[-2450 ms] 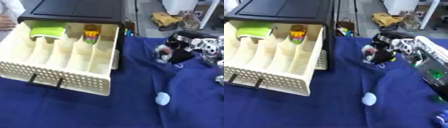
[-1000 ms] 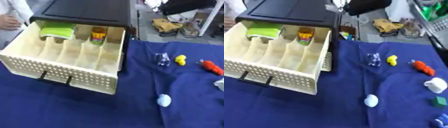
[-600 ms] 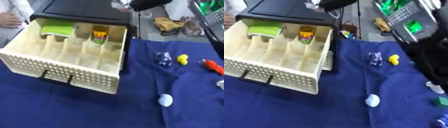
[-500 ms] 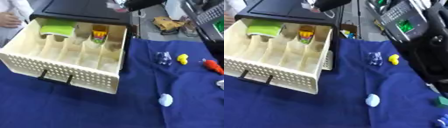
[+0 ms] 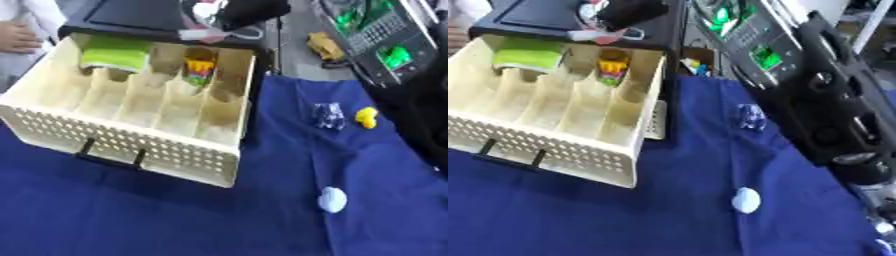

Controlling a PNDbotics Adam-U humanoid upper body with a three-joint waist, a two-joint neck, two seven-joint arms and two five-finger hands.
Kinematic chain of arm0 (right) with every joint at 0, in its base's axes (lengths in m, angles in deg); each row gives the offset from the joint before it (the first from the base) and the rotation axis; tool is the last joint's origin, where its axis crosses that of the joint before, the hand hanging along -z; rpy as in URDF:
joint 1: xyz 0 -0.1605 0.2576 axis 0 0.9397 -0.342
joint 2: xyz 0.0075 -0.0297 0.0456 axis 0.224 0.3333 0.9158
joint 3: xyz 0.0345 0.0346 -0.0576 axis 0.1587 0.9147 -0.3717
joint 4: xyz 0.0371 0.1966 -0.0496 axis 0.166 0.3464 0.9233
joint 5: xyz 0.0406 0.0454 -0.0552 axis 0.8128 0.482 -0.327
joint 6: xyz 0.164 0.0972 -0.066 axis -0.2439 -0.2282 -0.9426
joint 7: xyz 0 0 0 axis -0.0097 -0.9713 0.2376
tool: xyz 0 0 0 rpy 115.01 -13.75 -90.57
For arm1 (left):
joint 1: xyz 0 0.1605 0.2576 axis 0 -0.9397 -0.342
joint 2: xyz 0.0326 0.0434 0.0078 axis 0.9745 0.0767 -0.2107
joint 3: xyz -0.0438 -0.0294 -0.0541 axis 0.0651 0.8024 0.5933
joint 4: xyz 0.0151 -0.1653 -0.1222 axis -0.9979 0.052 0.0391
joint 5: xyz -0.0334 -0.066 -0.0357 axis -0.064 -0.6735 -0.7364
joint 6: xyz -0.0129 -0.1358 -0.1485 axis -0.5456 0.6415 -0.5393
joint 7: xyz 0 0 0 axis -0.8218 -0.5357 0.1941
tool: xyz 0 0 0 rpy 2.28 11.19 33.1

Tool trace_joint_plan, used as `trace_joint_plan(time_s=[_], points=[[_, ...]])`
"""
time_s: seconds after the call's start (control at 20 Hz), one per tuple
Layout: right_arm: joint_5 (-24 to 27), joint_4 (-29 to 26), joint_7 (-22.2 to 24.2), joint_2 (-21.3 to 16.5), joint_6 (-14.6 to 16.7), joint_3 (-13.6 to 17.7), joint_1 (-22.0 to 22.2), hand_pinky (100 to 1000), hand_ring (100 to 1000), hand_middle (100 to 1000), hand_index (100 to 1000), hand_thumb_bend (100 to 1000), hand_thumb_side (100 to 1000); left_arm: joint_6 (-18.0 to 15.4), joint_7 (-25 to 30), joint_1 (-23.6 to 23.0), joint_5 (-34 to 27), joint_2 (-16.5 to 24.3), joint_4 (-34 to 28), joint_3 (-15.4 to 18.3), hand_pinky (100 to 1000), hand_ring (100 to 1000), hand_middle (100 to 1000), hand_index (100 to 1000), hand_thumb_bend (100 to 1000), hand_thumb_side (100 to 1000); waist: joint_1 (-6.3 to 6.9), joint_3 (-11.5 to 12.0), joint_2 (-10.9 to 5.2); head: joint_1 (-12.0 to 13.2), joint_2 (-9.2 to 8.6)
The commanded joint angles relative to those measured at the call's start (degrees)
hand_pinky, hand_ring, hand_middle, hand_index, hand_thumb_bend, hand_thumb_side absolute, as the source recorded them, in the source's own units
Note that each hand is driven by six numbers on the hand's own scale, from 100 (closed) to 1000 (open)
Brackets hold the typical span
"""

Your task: Pick up objects from table and place into drawer.

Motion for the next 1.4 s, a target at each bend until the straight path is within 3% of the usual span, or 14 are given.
trace_joint_plan(time_s=[0.05,0.25,0.3,0.75,0.95,1.2,1.3,1.35,1.4], points=[[1.42,0.24,0.74,-0.39,0.39,0.57,-1.53,674,753,553,694,530,644,0.03,0.18,0.82,-0.22,0.89,-0.59,0.29,398,488,569,761,182,985,0.30,0.07,-0.87,0.01,-0.54],[1.73,0.30,1.25,-0.40,0.58,0.75,-1.55,674,753,553,694,530,644,0.03,0.16,0.83,-0.22,0.89,-0.59,0.29,398,488,569,761,182,985,0.28,0.07,-0.86,0.07,-0.53],[1.75,0.27,1.30,-0.39,0.61,0.79,-1.56,725,803,648,796,616,653,0.03,0.16,0.84,-0.21,0.89,-0.59,0.29,398,489,568,761,182,986,0.29,0.07,-0.87,0.08,-0.51],[2.18,-1.74,-0.05,-1.49,0.70,2.98,-0.96,718,793,633,765,593,674,-0.03,0.14,0.79,-0.26,1.06,-0.59,0.39,399,489,568,761,182,985,0.42,-0.32,-1.17,0.53,-0.43],[2.66,-4.45,-2.02,-4.10,1.00,4.85,0.66,710,786,623,760,577,688,-0.12,0.01,0.51,-0.09,1.29,-0.59,0.61,399,489,568,761,182,985,0.59,-0.78,-1.22,1.05,-0.30],[4.88,-10.57,-5.79,-9.46,3.03,10.10,4.53,702,782,621,760,563,706,-0.25,-0.38,0.10,0.29,1.43,-0.59,0.90,399,489,568,761,181,985,1.02,-1.73,-1.11,1.97,-0.27],[5.85,-13.13,-7.27,-10.56,2.48,10.83,5.83,702,782,621,760,563,706,-0.26,-0.46,0.10,0.38,1.43,-0.59,0.88,399,489,568,761,181,985,1.03,-1.76,-1.08,2.02,-0.30],[6.06,-14.28,-7.83,-10.98,1.87,11.09,6.17,683,771,611,762,502,728,-0.26,-0.46,0.09,0.38,1.42,-0.59,0.85,397,488,568,761,179,985,1.11,-1.86,-1.05,2.14,-0.32],[5.78,-15.44,-8.48,-11.66,1.38,11.84,6.81,681,770,610,762,499,730,-0.29,-0.54,-0.02,0.44,1.34,-0.59,0.97,397,488,568,761,179,985,1.55,-2.41,-0.90,2.78,-0.44]])
